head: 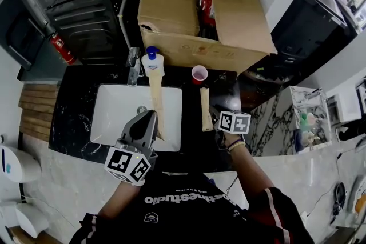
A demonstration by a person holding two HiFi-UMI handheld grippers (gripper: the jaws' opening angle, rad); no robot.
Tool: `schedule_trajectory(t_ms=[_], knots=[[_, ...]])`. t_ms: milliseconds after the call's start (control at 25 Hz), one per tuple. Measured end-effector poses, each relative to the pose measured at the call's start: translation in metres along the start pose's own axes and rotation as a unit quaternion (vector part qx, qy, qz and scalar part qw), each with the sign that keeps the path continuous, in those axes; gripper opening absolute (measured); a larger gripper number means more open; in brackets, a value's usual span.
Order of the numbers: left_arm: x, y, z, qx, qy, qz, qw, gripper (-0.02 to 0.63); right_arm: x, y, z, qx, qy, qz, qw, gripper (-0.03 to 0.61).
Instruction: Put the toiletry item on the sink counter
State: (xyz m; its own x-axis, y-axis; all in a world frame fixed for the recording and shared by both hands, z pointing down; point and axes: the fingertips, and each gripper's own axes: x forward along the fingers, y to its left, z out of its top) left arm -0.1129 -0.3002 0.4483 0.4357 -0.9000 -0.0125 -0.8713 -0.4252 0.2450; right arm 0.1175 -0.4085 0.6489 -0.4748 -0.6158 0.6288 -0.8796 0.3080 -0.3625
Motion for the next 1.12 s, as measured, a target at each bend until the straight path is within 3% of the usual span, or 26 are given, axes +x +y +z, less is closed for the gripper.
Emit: schedule_trajectory(t_ms=[160, 280, 400, 560, 640, 720, 1120], knots=[[0.006, -0.006, 0.005, -0.003, -0.006, -0.006, 1.0000, 0.020, -0.050, 0.019, 0.057, -0.055, -0.074, 0.014, 0.996, 0.126], [0.015, -0.015, 0.007, -0.001, -0.008, -0.022, 0.9997, 0.020, -0.104, 0.047, 0.105, -0.103, -0.153, 0.027, 0.983, 0.095], [0.022, -0.027, 0.010, 0.002, -0.013, -0.037, 0.9992, 0.020, -0.163, 0.086, 0.139, -0.155, -0.237, 0.044, 0.958, 0.064], [0.028, -0.042, 0.014, -0.001, -0.017, -0.049, 0.9986, 0.020, -0.233, 0.141, 0.150, -0.201, -0.330, 0.079, 0.919, 0.046], [0.029, -0.048, 0.016, -0.002, -0.018, -0.053, 0.9984, 0.020, -0.255, 0.161, 0.144, -0.226, -0.359, 0.085, 0.901, 0.040], [0.030, -0.052, 0.016, 0.001, -0.020, -0.054, 0.9983, 0.020, -0.263, 0.174, 0.135, -0.248, -0.368, 0.088, 0.892, 0.037], [0.029, -0.059, 0.017, 0.015, -0.023, -0.054, 0.9982, 0.019, -0.258, 0.176, 0.122, -0.236, -0.350, 0.098, 0.901, 0.037]])
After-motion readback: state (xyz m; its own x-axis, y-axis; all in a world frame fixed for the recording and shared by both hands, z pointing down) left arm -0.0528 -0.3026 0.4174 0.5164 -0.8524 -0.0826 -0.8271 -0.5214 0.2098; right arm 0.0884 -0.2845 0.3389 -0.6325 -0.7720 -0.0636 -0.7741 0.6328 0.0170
